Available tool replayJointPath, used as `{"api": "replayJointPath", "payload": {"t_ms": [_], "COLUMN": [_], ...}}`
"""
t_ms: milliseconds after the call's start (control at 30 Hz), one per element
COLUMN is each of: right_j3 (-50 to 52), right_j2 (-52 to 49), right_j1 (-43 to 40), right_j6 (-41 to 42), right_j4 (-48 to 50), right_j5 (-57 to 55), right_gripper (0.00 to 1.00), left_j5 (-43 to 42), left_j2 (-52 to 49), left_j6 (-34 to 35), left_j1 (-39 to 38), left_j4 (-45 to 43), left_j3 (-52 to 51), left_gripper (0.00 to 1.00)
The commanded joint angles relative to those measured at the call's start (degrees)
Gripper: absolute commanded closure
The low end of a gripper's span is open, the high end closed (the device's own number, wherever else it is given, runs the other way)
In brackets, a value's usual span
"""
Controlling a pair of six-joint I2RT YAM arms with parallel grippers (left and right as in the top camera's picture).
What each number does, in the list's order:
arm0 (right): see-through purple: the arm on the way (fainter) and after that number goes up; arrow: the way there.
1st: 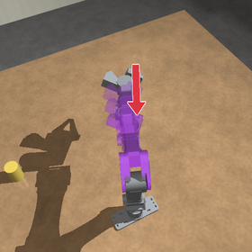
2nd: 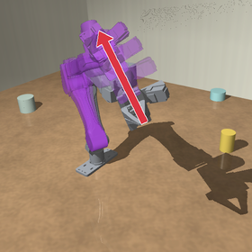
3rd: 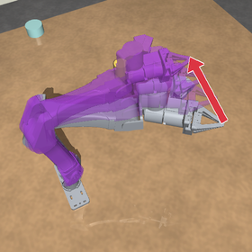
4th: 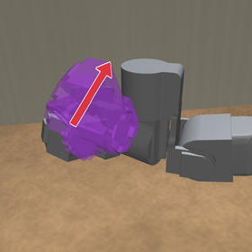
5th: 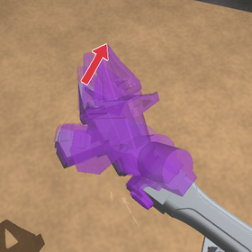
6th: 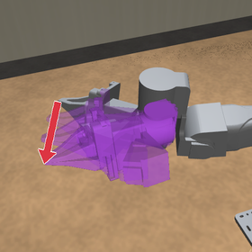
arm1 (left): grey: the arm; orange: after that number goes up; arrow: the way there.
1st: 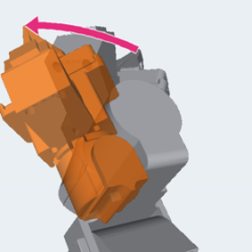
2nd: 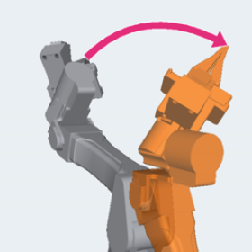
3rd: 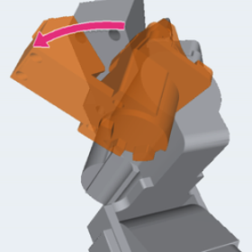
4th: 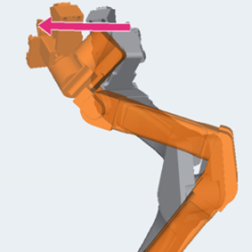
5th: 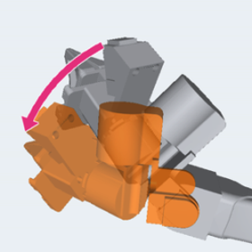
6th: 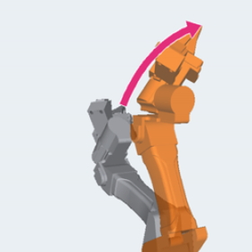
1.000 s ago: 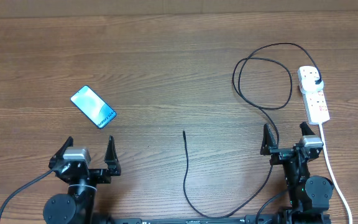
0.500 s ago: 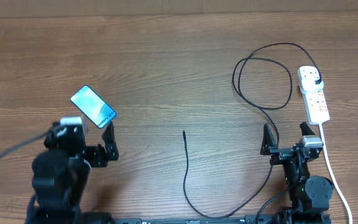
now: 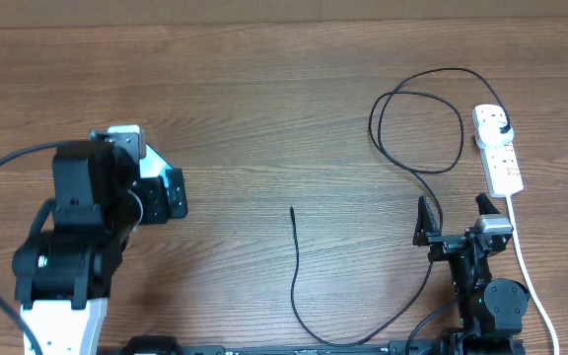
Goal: Plug charger to phone and switch on socket
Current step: 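Raise the left arm and move the left gripper over the phone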
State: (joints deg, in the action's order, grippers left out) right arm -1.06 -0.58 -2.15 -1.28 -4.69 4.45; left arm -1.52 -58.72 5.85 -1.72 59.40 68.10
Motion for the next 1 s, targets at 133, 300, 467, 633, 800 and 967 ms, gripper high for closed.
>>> {"api": "replayJointPath", "payload": {"t_ms": [133, 300, 467, 633, 800, 967], "right_j3": [0.61, 0.61, 0.61, 0.61, 0.61, 0.61], "right_j2": [0.42, 0.42, 0.42, 0.42, 0.42, 0.42], "right_j1": [0.33, 0.33, 0.33, 0.33, 0.33, 0.33], "right_j6": [-0.11, -0.11, -0.11, -0.11, -0.11, -0.11], "right_j4": [0.24, 0.24, 0.24, 0.24, 0.24, 0.24], "right_j5": [-0.5, -0.5, -0.5, -0.5, -0.5, -0.5], "right_gripper": [0.0, 0.0, 0.0, 0.0, 0.0, 0.0], "left_j5": [-7.37, -6.75, -1.14, -0.79, 3.28, 6.47], "left_j2": [-5.51, -8.96, -11.78, -17.05, -26.51, -35.76], "left_j6": [0.61, 3.17, 12.39, 17.97, 22.03, 25.75], "left_j1": [0.42, 0.44, 0.44, 0.44, 0.44, 0.44], "left_j4": [1.86, 1.73, 1.9, 4.96, 13.53, 21.18], "left_j3": [1.44, 1.44, 1.55, 7.21, 20.0, 31.19], "left_gripper": [0.0, 0.01, 0.0, 0.0, 0.0, 0.0]}}
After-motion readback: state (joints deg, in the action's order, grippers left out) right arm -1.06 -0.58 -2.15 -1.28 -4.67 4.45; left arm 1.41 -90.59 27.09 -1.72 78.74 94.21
